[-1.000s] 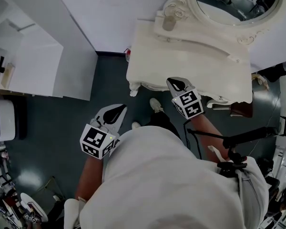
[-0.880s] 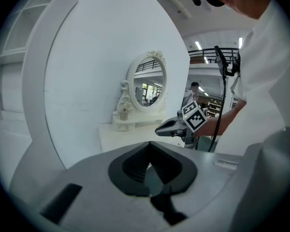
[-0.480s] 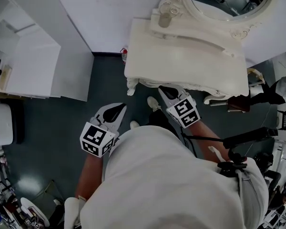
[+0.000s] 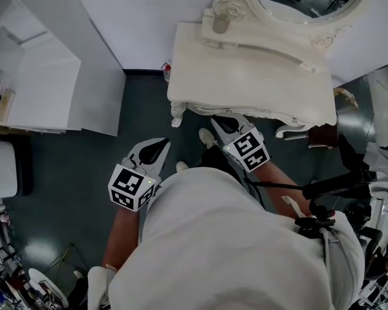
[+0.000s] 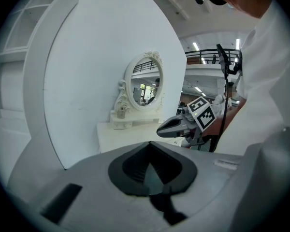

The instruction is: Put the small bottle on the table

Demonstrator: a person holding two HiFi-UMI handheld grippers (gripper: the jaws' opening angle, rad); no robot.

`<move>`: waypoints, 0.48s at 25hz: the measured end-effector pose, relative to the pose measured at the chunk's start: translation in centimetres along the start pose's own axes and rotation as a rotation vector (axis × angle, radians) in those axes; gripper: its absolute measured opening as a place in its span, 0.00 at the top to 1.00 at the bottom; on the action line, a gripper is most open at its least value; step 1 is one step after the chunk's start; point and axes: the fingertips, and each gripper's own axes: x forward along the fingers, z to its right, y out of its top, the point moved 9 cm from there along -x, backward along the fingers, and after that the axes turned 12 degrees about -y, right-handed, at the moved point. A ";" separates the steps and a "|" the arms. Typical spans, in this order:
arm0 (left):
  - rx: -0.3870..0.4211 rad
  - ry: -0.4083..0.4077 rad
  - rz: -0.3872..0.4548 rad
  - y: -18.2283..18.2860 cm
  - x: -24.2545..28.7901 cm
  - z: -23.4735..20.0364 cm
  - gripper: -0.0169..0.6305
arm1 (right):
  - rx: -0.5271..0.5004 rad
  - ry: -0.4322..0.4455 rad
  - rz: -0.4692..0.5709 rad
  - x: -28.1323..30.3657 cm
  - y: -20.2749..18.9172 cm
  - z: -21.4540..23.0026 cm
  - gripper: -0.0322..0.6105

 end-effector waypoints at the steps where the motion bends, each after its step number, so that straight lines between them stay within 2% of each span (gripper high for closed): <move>1: 0.002 -0.001 0.000 0.0 -0.1 0.1 0.97 | 0.000 0.000 -0.002 -0.1 0.0 -0.1 0.95; 12: 0.003 -0.009 -0.002 -0.3 -0.7 -0.1 0.97 | -0.012 -0.008 0.007 -0.1 0.5 -1.1 0.95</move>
